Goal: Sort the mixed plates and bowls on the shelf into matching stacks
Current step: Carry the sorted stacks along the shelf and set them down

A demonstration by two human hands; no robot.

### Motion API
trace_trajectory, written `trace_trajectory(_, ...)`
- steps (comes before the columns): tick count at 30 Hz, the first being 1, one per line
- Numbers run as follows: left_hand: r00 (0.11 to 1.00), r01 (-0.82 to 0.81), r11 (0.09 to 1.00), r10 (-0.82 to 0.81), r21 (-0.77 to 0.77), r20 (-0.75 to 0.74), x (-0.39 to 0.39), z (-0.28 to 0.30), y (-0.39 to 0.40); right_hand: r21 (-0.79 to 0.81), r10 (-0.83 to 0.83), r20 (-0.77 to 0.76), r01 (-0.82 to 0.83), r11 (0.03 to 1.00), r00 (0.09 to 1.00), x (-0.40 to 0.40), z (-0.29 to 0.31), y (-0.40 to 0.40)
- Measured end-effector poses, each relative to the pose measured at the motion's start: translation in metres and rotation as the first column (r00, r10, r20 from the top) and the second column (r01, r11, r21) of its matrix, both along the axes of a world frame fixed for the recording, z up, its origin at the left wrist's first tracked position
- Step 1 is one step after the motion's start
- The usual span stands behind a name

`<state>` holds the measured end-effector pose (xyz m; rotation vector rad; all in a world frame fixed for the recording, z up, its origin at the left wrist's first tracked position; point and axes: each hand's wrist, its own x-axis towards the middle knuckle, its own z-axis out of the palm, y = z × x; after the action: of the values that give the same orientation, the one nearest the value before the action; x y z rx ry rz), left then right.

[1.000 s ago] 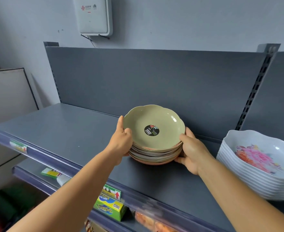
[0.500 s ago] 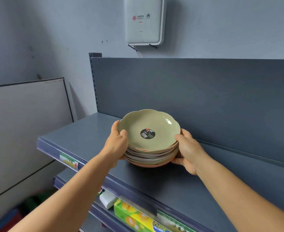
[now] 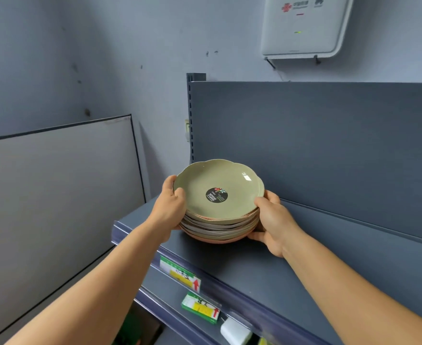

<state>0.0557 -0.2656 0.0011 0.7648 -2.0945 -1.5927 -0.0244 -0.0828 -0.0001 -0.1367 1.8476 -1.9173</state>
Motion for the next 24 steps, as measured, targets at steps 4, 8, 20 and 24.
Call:
trace_trajectory(4, 1.000, 0.011, 1.000, -0.011, -0.001, 0.000, -0.005, -0.001, -0.035, -0.004, -0.012, -0.006, 0.012, 1.000, 1.000, 0.000, 0.001, -0.032)
trace_trajectory(8, 0.999, 0.045, 0.998, -0.044, -0.050, 0.027, -0.012, 0.000, -0.058, 0.006, -0.019, -0.015, 0.019, 1.000, 1.000, -0.001, 0.003, -0.051)
trace_trajectory(20, 0.988, 0.104, 0.987, -0.088, -0.120, 0.130, -0.019, 0.008, -0.080, 0.043, -0.031, -0.087, 0.035, 0.998, 0.996, 0.004, 0.004, -0.067)
trace_trajectory(24, 0.972, 0.107, 0.924, -0.020, -0.367, 0.235, -0.020, 0.014, -0.078, 0.130, 0.000, -0.142, 0.018, 0.991, 0.990, 0.006, 0.006, -0.061)
